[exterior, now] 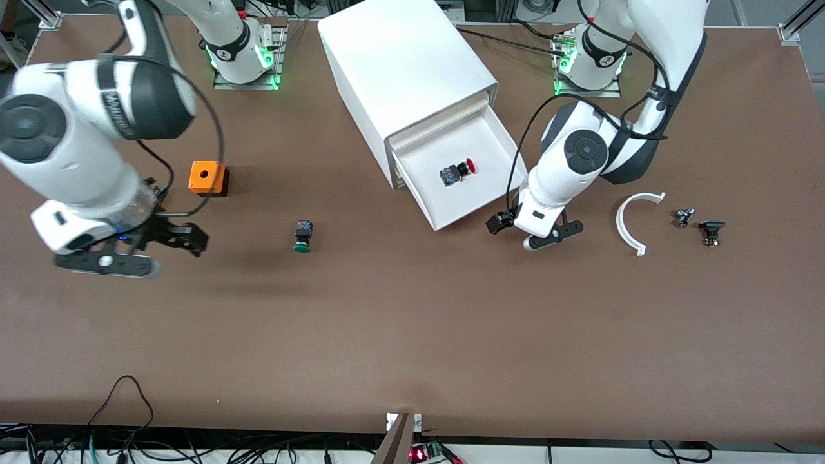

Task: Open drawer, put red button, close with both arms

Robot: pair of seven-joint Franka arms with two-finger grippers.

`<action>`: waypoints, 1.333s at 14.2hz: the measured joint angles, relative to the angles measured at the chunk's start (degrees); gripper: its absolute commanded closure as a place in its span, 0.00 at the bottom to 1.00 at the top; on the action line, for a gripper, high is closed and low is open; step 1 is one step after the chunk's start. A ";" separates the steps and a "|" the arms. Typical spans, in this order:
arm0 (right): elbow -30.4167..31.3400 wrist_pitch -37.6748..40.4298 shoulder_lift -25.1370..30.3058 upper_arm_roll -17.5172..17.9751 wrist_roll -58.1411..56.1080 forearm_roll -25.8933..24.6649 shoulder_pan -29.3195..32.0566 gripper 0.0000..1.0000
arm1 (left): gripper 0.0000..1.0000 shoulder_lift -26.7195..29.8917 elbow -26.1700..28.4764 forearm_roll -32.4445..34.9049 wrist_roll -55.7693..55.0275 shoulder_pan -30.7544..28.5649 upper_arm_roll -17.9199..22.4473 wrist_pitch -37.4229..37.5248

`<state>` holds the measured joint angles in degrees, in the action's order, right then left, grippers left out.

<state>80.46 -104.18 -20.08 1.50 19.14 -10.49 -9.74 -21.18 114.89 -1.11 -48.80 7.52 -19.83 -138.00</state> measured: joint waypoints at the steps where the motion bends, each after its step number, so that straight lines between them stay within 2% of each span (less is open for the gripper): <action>1: 0.14 0.23 0.36 -0.15 0.19 0.02 0.80 0.00 | 0.00 -0.25 0.52 0.00 -0.74 0.32 0.00 -0.33; 3: 0.17 2.32 0.71 -0.37 0.83 0.46 2.12 0.00 | 0.00 -0.65 1.31 0.00 -3.67 1.00 -0.42 -0.43; 9: 0.78 6.76 3.80 -0.89 -0.39 2.39 4.42 0.00 | 0.00 -0.71 3.54 0.00 -6.62 1.44 -6.78 -0.57; 11: 4.17 6.05 6.17 -1.44 -0.40 4.02 4.41 0.00 | 0.00 -0.01 4.71 0.01 -6.59 1.42 -9.47 -0.24; 14: 10.69 2.38 10.04 -4.54 -6.01 7.58 4.47 0.00 | 0.00 0.87 6.24 0.00 -6.64 1.68 -14.01 2.20; 16: 12.50 1.99 11.46 -6.73 -10.50 8.19 4.55 0.00 | 0.00 0.88 6.97 0.00 -6.67 1.94 -15.33 3.39; 19: 13.46 2.02 12.34 -7.54 -11.68 8.26 4.62 0.00 | 0.00 1.08 7.02 -1.34 -6.68 1.90 -15.82 4.26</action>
<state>93.91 -102.16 -7.74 -6.04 7.47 -2.23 -5.11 -20.10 121.91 -2.45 -55.48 9.42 -35.65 -133.74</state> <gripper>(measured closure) 0.000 0.000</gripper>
